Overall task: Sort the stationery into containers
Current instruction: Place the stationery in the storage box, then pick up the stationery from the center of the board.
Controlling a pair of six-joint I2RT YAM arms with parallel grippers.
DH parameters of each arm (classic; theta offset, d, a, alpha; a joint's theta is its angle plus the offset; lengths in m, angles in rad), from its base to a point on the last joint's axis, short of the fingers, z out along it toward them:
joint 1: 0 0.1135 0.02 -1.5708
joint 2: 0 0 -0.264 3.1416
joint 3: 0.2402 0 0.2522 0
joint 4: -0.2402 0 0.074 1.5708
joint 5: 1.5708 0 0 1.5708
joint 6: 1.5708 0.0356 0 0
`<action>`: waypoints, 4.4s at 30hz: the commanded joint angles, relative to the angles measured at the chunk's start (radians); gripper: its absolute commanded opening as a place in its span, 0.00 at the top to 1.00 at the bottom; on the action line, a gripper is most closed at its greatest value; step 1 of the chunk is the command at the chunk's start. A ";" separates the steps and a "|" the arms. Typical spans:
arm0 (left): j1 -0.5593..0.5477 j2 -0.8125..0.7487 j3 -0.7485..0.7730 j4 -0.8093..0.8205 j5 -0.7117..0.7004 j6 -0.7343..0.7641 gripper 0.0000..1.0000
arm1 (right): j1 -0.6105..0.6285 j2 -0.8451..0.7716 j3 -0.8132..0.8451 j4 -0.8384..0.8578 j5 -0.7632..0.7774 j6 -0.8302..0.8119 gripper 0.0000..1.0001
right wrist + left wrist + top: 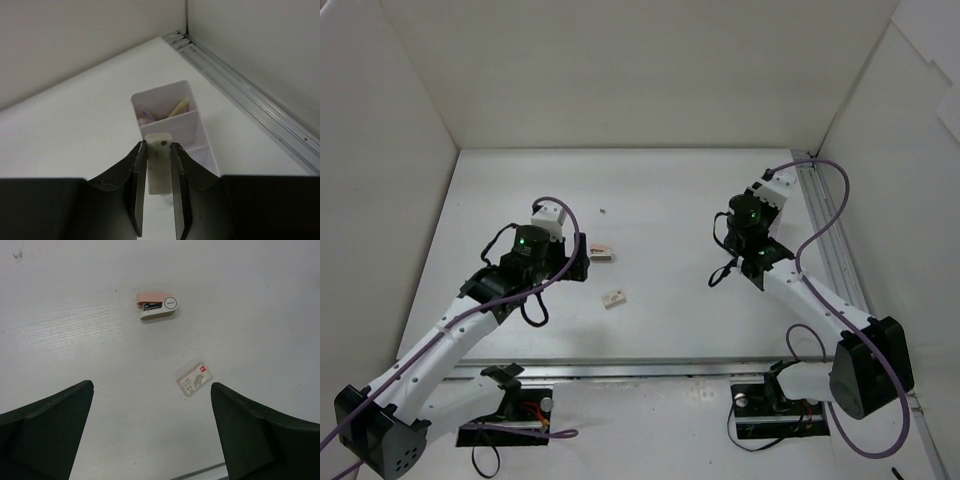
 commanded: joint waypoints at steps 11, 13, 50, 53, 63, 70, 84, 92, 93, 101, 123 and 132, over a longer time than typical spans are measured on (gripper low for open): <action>0.008 -0.030 0.026 0.006 -0.061 -0.011 0.00 | -0.182 0.230 0.053 0.368 0.136 0.080 1.00; 0.008 -0.029 0.024 0.003 -0.070 -0.014 0.00 | -0.195 0.253 0.053 0.373 0.133 0.089 1.00; 0.008 0.025 0.037 0.006 -0.078 -0.036 0.00 | -0.130 0.212 0.026 0.367 -0.058 -0.034 0.02; 0.008 0.020 0.009 0.027 -0.091 -0.039 0.00 | -0.101 0.195 0.125 0.117 -0.357 -0.086 0.02; 0.160 -0.056 -0.078 0.033 0.007 -0.076 0.00 | 0.181 0.301 0.223 -0.269 -1.126 -0.383 0.02; 0.180 -0.141 -0.132 -0.022 0.016 -0.076 0.00 | 0.357 0.519 0.379 -0.506 -1.245 -0.683 0.02; 0.180 -0.156 -0.147 -0.013 0.034 -0.083 0.00 | 0.459 0.657 0.452 -0.522 -1.090 -0.815 0.02; 0.180 -0.165 -0.146 -0.017 0.028 -0.083 0.00 | 0.466 0.715 0.486 -0.502 -1.091 -0.822 0.02; 0.180 -0.165 -0.147 -0.019 0.030 -0.083 0.00 | 0.468 0.718 0.490 -0.502 -1.090 -0.821 0.02; 0.180 -0.164 -0.147 -0.020 0.027 -0.085 0.00 | 0.480 0.727 0.480 -0.490 -1.085 -0.789 0.24; 0.180 -0.159 -0.144 -0.016 0.034 -0.088 0.00 | 0.442 0.583 0.403 -0.421 -1.006 -0.602 0.82; 0.180 -0.145 -0.131 -0.007 0.041 -0.082 0.00 | 0.299 0.324 0.244 -0.381 -0.635 -0.422 0.82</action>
